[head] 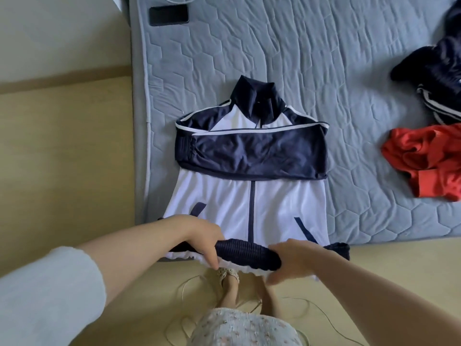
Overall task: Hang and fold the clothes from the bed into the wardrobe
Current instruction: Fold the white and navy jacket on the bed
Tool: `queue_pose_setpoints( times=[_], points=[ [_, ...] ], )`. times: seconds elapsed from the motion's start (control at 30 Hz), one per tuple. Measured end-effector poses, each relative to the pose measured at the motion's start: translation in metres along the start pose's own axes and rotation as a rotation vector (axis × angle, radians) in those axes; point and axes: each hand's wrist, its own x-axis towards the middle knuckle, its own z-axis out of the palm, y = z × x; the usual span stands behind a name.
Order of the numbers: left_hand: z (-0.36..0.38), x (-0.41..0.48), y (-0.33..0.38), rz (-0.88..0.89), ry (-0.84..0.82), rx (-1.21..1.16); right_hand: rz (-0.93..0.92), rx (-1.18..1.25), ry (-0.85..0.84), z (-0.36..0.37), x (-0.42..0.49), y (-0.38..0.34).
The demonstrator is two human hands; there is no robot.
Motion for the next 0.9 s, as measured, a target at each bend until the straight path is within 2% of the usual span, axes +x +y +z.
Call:
queue_pose_setpoints(
  times=[0.07, 0.13, 0.27, 0.37, 0.47, 0.57, 0.67, 0.73, 0.8, 0.83, 0.9],
  points=[
    [-0.011, -0.005, 0.003, -0.010, -0.088, 0.013, -0.007, -0.020, -0.078, -0.002, 0.002, -0.006],
    [-0.027, -0.009, 0.001, -0.016, -0.089, 0.049, -0.008, -0.012, -0.081, -0.013, 0.003, -0.007],
    [-0.076, -0.017, -0.009, -0.008, 0.032, 0.136, 0.056, -0.009, 0.115, -0.059, 0.009, 0.010],
    [-0.126, -0.024, -0.013, -0.065, 0.284, 0.285, 0.103, -0.082, 0.287, -0.109, 0.015, 0.026],
    [-0.178, -0.026, -0.013, -0.218, 0.582, 0.426, 0.149, -0.159, 0.495, -0.167, 0.020, 0.042],
    [-0.229, -0.020, -0.015, -0.293, 0.801, 0.427, 0.179, -0.230, 0.706, -0.223, 0.026, 0.060],
    [-0.270, -0.008, -0.026, -0.327, 1.056, 0.429, 0.166, -0.348, 1.032, -0.270, 0.038, 0.077],
    [-0.284, 0.004, -0.036, -0.400, 1.277, 0.311, 0.186, -0.291, 1.187, -0.287, 0.048, 0.083],
    [-0.284, 0.017, -0.043, -0.433, 1.424, 0.161, 0.201, -0.208, 1.184, -0.289, 0.060, 0.088],
    [-0.278, 0.026, -0.046, -0.442, 1.430, 0.091, 0.217, -0.171, 1.137, -0.283, 0.068, 0.090],
    [-0.259, 0.046, -0.053, -0.477, 1.339, -0.070, 0.252, -0.082, 1.003, -0.263, 0.082, 0.095]
  ],
)
